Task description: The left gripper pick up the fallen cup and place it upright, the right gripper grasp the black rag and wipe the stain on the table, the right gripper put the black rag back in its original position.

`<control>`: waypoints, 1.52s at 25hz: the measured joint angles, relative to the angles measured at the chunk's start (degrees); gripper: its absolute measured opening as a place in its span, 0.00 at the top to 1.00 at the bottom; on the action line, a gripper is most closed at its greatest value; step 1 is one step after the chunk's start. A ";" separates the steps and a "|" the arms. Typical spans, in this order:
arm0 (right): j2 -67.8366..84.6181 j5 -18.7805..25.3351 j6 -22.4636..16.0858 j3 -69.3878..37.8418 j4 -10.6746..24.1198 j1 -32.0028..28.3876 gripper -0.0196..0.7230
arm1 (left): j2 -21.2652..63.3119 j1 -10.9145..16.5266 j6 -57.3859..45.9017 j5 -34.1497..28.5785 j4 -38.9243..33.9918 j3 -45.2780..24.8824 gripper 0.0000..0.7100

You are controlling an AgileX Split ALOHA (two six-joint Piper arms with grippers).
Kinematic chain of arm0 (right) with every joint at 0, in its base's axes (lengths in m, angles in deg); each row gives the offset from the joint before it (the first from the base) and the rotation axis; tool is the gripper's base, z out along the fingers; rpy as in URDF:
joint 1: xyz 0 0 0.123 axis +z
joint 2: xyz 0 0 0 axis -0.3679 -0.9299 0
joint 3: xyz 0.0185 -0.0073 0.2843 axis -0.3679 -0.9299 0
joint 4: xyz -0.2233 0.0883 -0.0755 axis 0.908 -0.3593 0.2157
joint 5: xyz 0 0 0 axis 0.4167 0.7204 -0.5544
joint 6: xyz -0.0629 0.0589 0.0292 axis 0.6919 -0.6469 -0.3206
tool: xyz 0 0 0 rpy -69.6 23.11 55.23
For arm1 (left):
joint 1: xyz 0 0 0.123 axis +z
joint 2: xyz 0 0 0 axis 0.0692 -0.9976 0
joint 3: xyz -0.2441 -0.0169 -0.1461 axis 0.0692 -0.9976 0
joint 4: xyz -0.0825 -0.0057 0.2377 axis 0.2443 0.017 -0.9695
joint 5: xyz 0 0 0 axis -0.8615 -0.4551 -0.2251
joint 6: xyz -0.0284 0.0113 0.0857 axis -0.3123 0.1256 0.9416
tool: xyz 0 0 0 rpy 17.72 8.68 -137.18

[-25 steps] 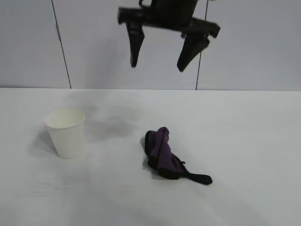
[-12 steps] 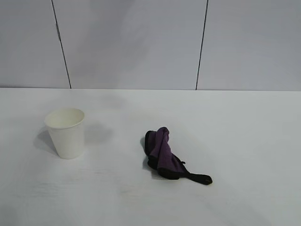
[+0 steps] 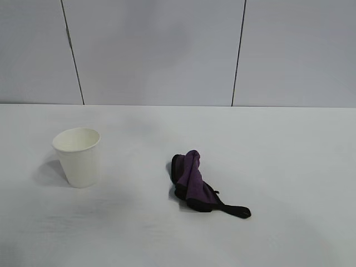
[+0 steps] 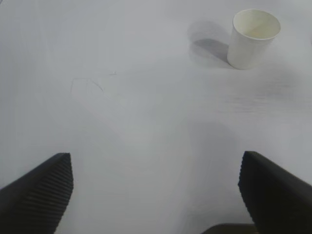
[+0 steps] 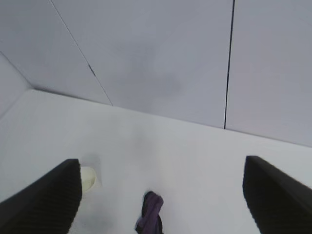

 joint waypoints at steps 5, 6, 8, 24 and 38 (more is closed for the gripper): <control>11.11 0.00 1.43 -0.18 1.30 -0.06 0.14 | 0.00 0.00 0.00 0.00 0.00 0.00 0.07; 13.78 0.00 1.57 -0.81 1.69 -0.26 0.14 | 0.00 0.00 0.00 0.00 0.00 0.00 0.07; 18.86 0.00 1.70 -3.46 2.85 -2.02 0.14 | 0.00 0.00 0.00 0.00 0.00 0.00 0.07; 59.16 0.00 1.58 -49.46 2.27 -16.66 0.14 | 0.00 0.00 0.00 0.00 0.00 0.00 0.07; 65.69 -10.07 0.18 -79.03 -2.00 -28.86 0.14 | 0.00 0.00 0.00 0.00 0.00 0.00 0.07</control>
